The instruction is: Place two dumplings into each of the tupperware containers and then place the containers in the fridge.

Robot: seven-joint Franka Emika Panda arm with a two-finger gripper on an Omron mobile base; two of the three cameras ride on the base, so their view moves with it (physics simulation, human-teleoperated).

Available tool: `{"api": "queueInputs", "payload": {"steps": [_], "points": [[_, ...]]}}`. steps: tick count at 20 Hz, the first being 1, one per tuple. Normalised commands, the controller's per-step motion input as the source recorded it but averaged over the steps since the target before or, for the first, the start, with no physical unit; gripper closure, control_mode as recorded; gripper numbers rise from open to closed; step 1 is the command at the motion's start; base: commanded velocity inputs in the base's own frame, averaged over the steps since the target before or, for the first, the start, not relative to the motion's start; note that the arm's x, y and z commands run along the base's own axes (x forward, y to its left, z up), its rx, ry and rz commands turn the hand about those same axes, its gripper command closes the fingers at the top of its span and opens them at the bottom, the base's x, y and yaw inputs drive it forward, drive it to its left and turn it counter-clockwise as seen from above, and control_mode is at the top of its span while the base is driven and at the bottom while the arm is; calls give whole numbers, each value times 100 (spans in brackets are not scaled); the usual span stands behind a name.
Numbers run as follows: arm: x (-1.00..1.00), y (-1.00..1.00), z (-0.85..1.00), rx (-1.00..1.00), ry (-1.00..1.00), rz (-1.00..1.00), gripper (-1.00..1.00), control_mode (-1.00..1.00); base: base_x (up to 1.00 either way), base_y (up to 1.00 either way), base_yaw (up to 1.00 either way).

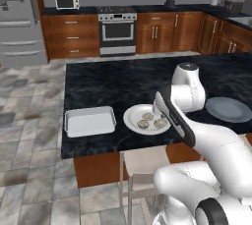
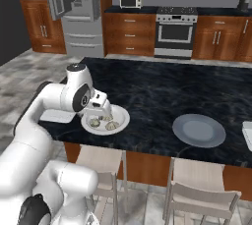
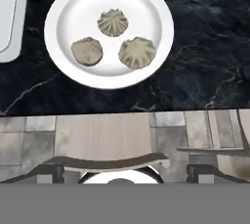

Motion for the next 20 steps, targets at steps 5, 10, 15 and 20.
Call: {"api": "queueInputs", "payload": {"steps": [5,10,15,20], "points": [[100,-39,-82,0,0,0,-100,-100,0,0,0],[86,-16,-87,0,0,0,-100,-100,0,0,0],[61,5,-29,0,0,0,-100,-100,0,0,0],[43,0,-15,0,0,0,-100,-100,0,0,0]]}}
